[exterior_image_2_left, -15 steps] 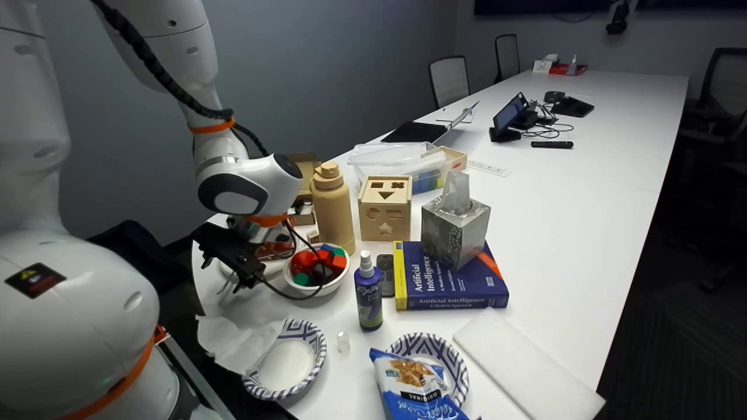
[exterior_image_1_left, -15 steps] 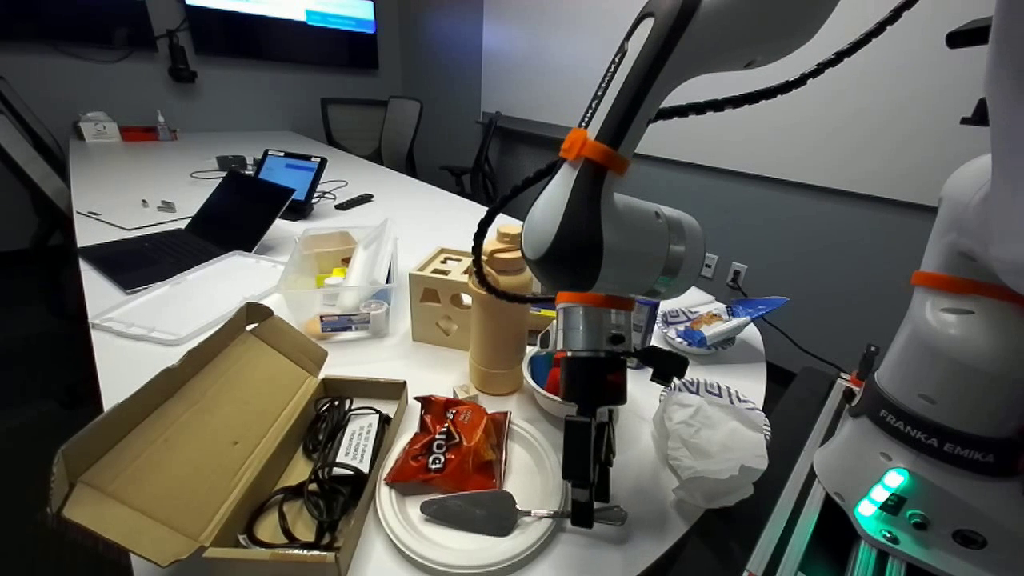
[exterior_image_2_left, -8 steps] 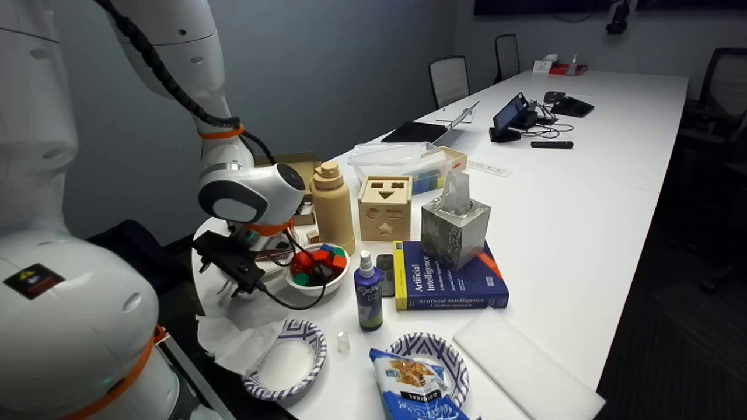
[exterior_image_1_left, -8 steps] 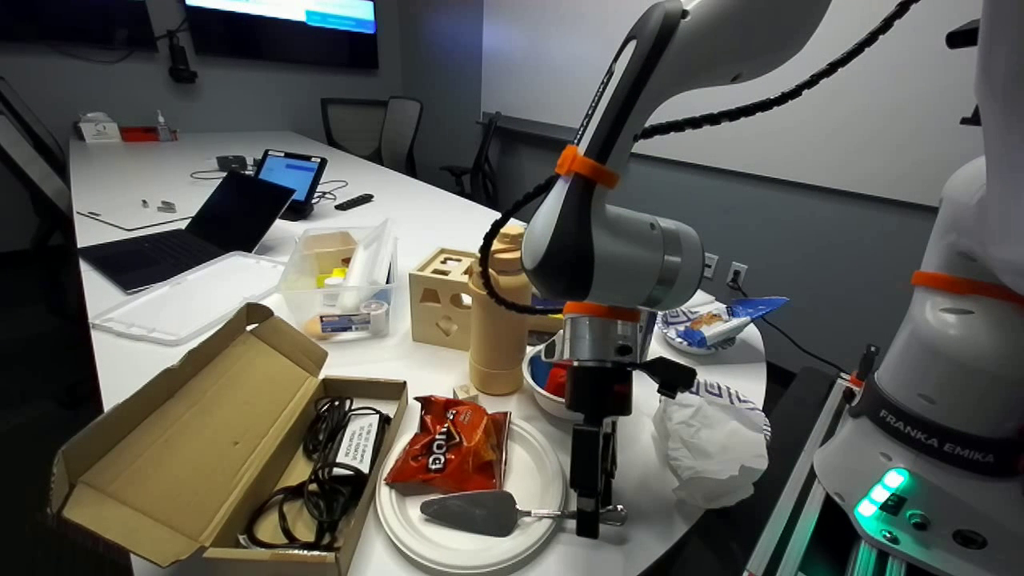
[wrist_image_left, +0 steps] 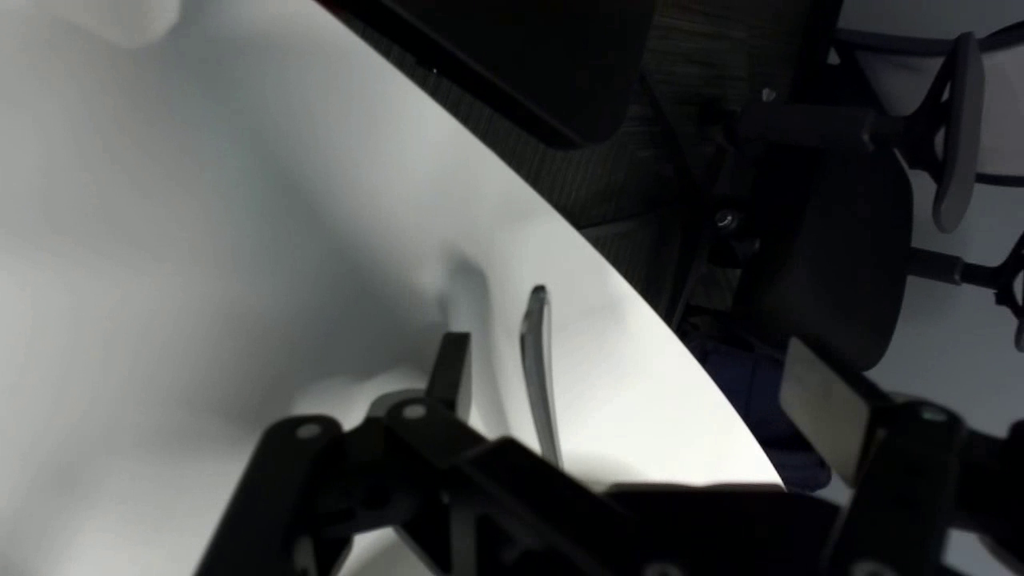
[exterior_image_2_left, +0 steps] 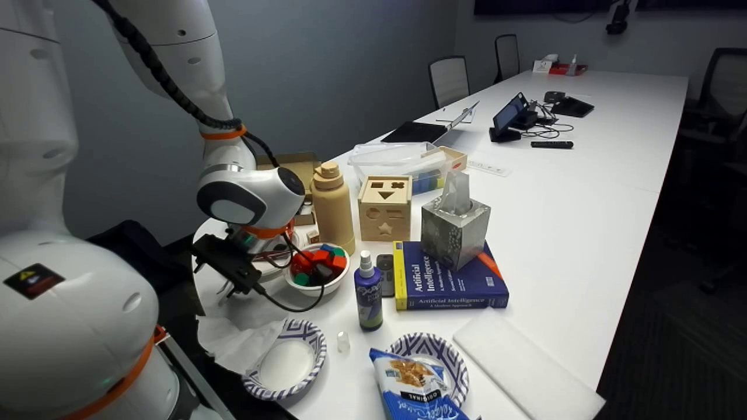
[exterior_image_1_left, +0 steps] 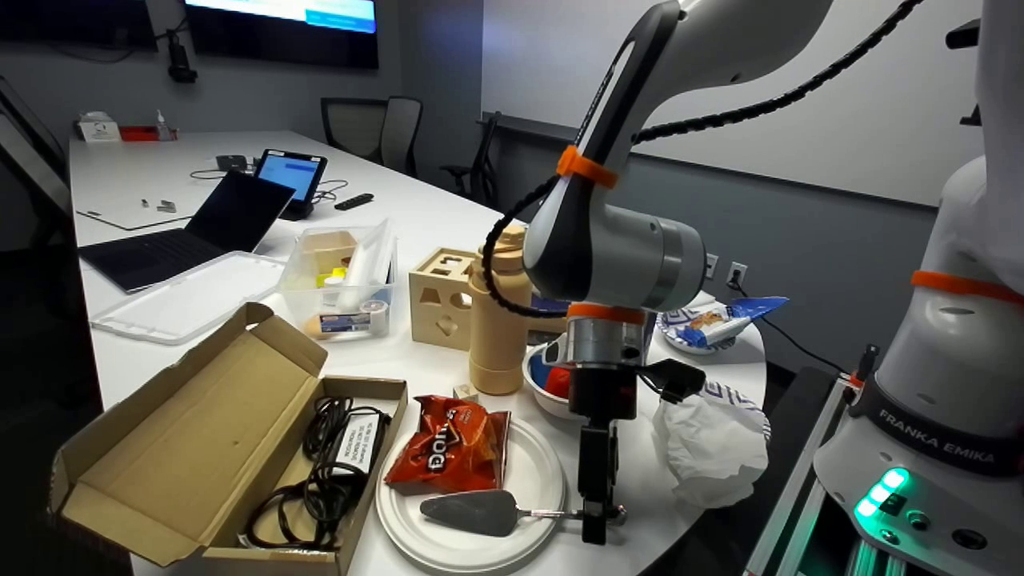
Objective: Stir the white bowl with the kitchen utensil
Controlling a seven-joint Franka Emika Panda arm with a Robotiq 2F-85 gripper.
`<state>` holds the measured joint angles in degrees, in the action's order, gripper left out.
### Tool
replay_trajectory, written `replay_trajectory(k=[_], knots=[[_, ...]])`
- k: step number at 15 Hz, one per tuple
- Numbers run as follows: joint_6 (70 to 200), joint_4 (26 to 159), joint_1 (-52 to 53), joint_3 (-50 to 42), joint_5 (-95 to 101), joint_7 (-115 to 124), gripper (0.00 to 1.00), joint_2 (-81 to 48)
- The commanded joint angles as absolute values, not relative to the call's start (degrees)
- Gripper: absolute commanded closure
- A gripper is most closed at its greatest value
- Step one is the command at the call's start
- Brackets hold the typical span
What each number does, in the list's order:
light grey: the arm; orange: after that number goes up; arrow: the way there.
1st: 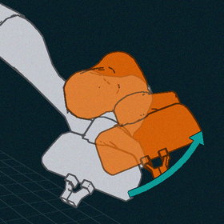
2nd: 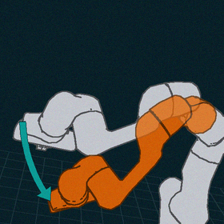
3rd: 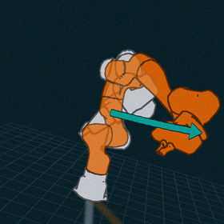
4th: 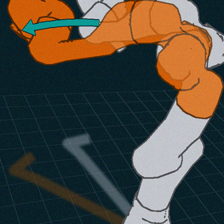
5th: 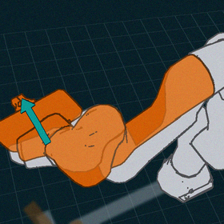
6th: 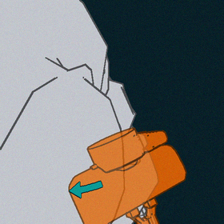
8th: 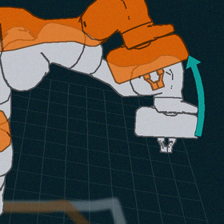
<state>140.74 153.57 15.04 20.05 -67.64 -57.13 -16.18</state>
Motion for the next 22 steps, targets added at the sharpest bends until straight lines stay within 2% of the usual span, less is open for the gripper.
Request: replay_trajectory(k=[1, 5, 6, 8, 16, 18, 22], knots=[[139.4, 155.2, 15.2, 20.0, -69.8, -59.2, 0.00, -14.8], [139.8, 155.7, 15.2, 19.7, -69.7, -59.1, 0.01, -14.6], [139.8, 155.7, 15.3, 19.7, -69.5, -58.9, 0.22, -14.7], [139.9, 155.5, 15.3, 19.6, -69.5, -59.1, 0.32, -14.8], [140.3, 155.1, 15.3, 19.3, -69.0, -58.5, 0.95, -15.0], [140.2, 155.0, 15.3, 19.1, -68.8, -58.3, 1.00, -15.0], [139.7, 154.7, 15.2, 18.9, -68.5, -58.3, 0.99, -15.1]])
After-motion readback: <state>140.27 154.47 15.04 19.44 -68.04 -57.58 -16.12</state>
